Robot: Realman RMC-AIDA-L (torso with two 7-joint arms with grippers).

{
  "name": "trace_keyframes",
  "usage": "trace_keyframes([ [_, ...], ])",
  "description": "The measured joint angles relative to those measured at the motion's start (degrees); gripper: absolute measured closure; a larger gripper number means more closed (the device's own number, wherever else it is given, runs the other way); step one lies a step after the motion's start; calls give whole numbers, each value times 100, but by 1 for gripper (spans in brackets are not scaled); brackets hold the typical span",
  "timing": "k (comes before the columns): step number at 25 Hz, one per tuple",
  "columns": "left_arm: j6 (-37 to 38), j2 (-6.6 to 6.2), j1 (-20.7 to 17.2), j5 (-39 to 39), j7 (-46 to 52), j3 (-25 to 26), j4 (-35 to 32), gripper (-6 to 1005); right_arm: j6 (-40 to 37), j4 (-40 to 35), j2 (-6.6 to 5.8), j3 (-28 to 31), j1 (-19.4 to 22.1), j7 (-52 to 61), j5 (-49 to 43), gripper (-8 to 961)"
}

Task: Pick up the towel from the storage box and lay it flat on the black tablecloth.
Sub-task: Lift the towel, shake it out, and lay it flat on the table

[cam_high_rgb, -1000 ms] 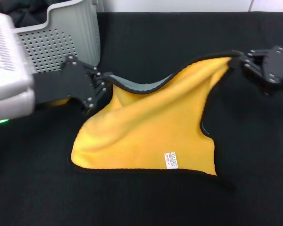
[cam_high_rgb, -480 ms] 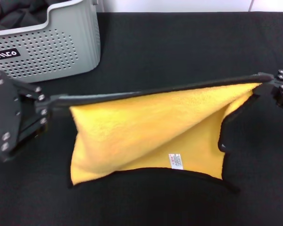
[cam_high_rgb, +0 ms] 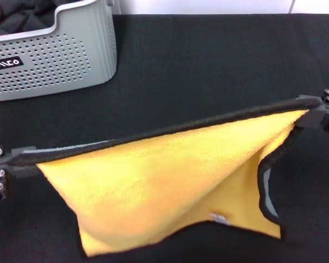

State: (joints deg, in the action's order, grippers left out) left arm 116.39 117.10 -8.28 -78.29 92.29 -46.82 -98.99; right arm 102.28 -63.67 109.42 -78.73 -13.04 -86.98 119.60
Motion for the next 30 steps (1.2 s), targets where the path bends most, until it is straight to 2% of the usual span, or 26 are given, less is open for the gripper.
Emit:
trace_keyframes([
  [4, 5, 22, -34, -265, -5, 10, 35, 977, -8, 491, 19, -22, -190, 235, 3, 933],
  [7, -4, 84, 117, -790, -13, 79, 181, 975, -43, 1416, 103, -16, -713, 252, -288, 933],
  [10, -12, 225, 514, -1514, -46, 272, 469, 973, -221, 2747, 191, 36, -1452, -18, -874, 933],
  [11, -18, 275, 761, -1848, -85, 405, 701, 973, -321, 3171, 209, 67, -1696, -152, -1029, 933],
  [14, -24, 267, 1347, -2345, -164, 691, 1369, 971, -608, 3977, 239, 124, -2265, -587, -1359, 933],
  [16, -28, 234, 1571, -2440, -170, 818, 1622, 970, -578, 4034, 227, 131, -2419, -654, -1374, 932],
  [17, -28, 176, 1713, -2443, -164, 918, 1770, 969, -502, 3831, 207, 183, -2408, -598, -1344, 932],
  [19, -24, 153, 1734, -2425, -153, 939, 1797, 968, -461, 3695, 192, 232, -2356, -555, -1335, 932],
  [24, 2, 139, 1628, -1894, -78, 901, 1693, 965, -25, 2982, 169, 601, -1878, -332, -1261, 932],
  [25, 7, 82, 1487, -1399, -11, 843, 1655, 964, 1, 2644, 168, 605, -1687, -265, -1162, 932],
  [26, 7, 82, 1487, -1399, -11, 843, 1655, 964, 16, 2284, 167, 567, -1492, -197, -1027, 932],
  [29, 12, -43, 1234, -604, 143, 683, 1500, 962, 36, 1336, 127, 406, -977, -3, -596, 932],
  [30, 13, -71, 1190, -422, 193, 634, 1450, 961, 41, 766, 83, 320, -707, 131, -311, 932],
])
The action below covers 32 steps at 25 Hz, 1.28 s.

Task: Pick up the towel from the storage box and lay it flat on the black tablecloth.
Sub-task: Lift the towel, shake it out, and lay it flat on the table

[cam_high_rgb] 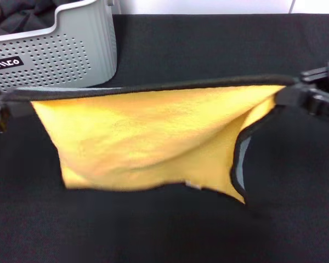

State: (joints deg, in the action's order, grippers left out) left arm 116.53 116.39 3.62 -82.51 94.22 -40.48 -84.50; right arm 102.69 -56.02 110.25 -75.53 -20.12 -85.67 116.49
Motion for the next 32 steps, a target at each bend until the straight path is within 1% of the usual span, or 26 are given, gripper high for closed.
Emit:
trace_keyframes([
  [1, 3, -45, -65, 213, 69, -72, -73, 961, 0, 0, 0, 0, 0, 0, 0, 931],
  [3, 7, -171, -215, 650, 231, -278, -281, 960, 8, -492, -41, -74, 241, 165, 230, 931],
  [5, 10, -299, -363, 995, 330, -483, -433, 958, 11, -813, -61, -141, 405, 309, 360, 931],
  [8, 14, -477, -571, 1406, 357, -693, -527, 957, 14, -1137, -68, -321, 599, 474, 473, 931],
  [10, 18, -571, -687, 1565, 357, -735, -528, 956, 19, -1261, -65, -517, 676, 567, 556, 931],
  [14, 23, -689, -902, 1604, 360, -744, -543, 953, 26, -1422, -68, -952, 730, 790, 819, 931],
  [16, 28, -721, -980, 1527, 360, -749, -551, 952, 29, -1437, -66, -1077, 740, 960, 890, 930],
  [18, 28, -725, -1022, 1313, 351, -748, -539, 951, 24, -1262, -49, -1064, 720, 1044, 847, 930],
  [20, 18, -643, -970, 975, 300, -700, -477, 950, 6, -851, -16, -925, 617, 1034, 666, 930],
  [21, 8, -546, -874, 679, 258, -607, -398, 949, -14, -556, 11, -816, 506, 1001, 521, 930],
  [23, 0, -352, -610, 133, 191, -342, -206, 948, -34, 373, 86, -523, 78, 814, 84, 930],
  [24, -8, -238, -425, -218, 158, -160, -103, 947, -61, 783, 101, -407, -152, 673, -113, 930],
  [25, -22, -103, -201, -675, 102, 68, 2, 947, -124, 1465, 116, -244, -510, 403, -465, 930],
  [26, -55, 24, 28, -1131, 39, 273, 94, 946, -186, 1909, 120, -146, -807, 166, -680, 930],
  [27, -135, 173, 338, -1710, -59, 547, 203, 945, -337, 2489, 119, -69, -1152, -142, -992, 930],
  [28, -213, 262, 557, -2141, -130, 718, 293, 945, -494, 2869, 116, -24, -1424, -385, -1204, 930],
  [29, -356, 332, 796, -2595, -196, 847, 403, 944, -682, 3170, 118, -9, -1677, -611, -1394, 930],
  [30, -567, 357, 1000, -2972, -233, 864, 566, 944, -978, 3402, 134, -3, -1918, -823, -1607, 930],
  [31, -793, 364, 1163, -3230, -246, 813, 721, 943, -1272, 3532, 157, -4, -2079, -974, -1802, 929],
  [32, -1148, 356, 1355, -3481, -247, 668, 973, 942, -1451, 3520, 172, -3, -2124, -1007, -1907, 929],
])
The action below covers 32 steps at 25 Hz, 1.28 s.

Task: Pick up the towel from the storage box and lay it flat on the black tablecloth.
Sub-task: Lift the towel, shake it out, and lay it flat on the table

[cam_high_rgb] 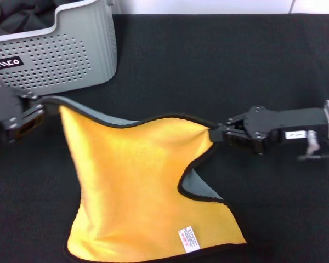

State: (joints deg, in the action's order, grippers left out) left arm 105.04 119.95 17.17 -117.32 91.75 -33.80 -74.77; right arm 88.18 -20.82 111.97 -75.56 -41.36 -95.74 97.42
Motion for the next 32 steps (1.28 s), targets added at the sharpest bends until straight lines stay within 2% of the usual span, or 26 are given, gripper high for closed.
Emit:
trace_keyframes([
  [5, -920, -13, 300, -437, 1, -360, 436, 939, -1292, -488, 129, 7, -121, -53, -735, 929],
  [7, -1333, -7, 367, -550, 26, -574, 532, 938, -1661, -616, 143, 9, -135, -56, -872, 929],
  [11, -2019, -14, 453, -745, 135, -1135, 654, 936, -2051, -673, 90, 16, -270, -98, -926, 929],
  [12, -2019, -14, 453, -745, 135, -1135, 654, 935, -2118, -662, 76, 16, -326, -119, -930, 929],
  [13, -2358, -13, 494, -914, 193, -1423, 695, 935, -2199, -652, 66, 12, -384, -152, -940, 929],
  [19, -2779, -8, 612, -1026, 225, -1751, 879, 931, -2597, -642, 90, 12, -756, -213, -1351, 928],
  [27, -3168, 3, 642, -1051, 228, -1918, 991, 926, -3225, -564, 359, -2, -1199, -156, -2330, 928],
  [32, -3322, 5, 620, -1152, 229, -1935, 1137, 923, -3440, -564, 378, -29, -1250, -157, -2389, 927],
])
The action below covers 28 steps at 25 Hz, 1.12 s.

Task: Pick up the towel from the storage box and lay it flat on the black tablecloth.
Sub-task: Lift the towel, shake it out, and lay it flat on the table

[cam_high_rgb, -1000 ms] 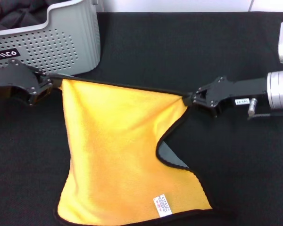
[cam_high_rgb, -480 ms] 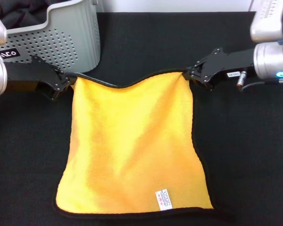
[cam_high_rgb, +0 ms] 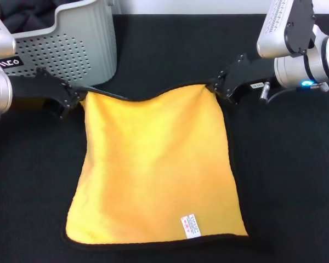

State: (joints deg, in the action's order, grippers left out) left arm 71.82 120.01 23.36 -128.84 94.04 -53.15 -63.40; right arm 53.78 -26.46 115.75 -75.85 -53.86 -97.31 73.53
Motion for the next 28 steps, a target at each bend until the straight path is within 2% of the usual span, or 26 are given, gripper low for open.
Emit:
trace_keyframes([
  [8, -228, 5, 50, -235, 0, -38, 275, 919, -228, -2, -8, -5, -33, 0, -7, 927],
  [17, -392, 17, 55, -233, 0, -111, 300, 913, -355, 143, 11, -8, -56, -34, -11, 926],
  [28, -740, 22, 59, -190, 74, -587, 276, 907, -389, 143, 9, 30, -24, -39, 16, 925],
])
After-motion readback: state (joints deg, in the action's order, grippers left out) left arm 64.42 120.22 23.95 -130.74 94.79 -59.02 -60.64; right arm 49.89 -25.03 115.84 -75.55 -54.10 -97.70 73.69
